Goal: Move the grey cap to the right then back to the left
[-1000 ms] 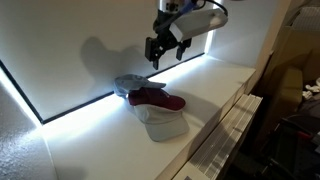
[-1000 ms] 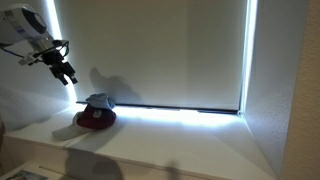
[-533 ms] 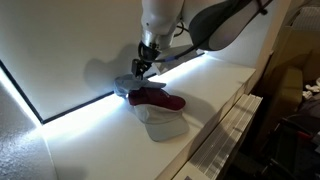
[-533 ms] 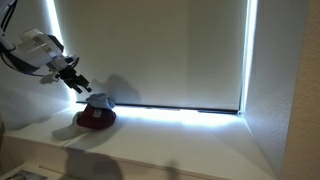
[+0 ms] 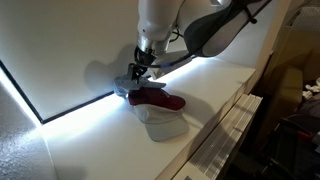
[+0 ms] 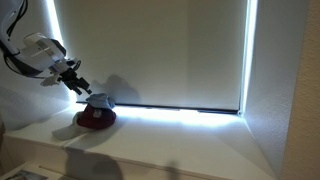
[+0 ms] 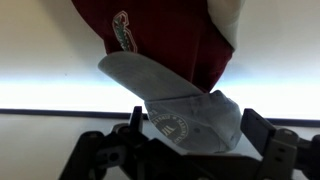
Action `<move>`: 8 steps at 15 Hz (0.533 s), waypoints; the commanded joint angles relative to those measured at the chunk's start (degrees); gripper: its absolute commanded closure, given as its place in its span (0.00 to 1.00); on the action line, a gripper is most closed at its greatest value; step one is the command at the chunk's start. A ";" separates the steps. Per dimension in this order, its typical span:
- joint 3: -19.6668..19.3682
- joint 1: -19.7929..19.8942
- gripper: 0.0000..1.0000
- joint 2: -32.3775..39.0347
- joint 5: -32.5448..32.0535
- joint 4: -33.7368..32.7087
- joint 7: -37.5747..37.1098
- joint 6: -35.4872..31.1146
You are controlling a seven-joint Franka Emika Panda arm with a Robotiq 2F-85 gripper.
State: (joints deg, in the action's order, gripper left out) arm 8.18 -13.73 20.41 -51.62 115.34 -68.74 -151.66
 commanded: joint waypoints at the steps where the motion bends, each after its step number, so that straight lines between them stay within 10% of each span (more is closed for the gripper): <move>1: -3.11 -2.12 0.00 2.94 -9.21 -3.67 -6.13 -3.79; 3: -6.20 -4.26 0.00 4.18 -18.66 -6.72 -17.01 -4.12; 8: -5.32 -3.62 0.00 3.45 -17.22 -5.83 -15.88 -3.02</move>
State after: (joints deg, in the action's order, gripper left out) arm 2.86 -17.35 23.87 -68.84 109.50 -84.61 -154.68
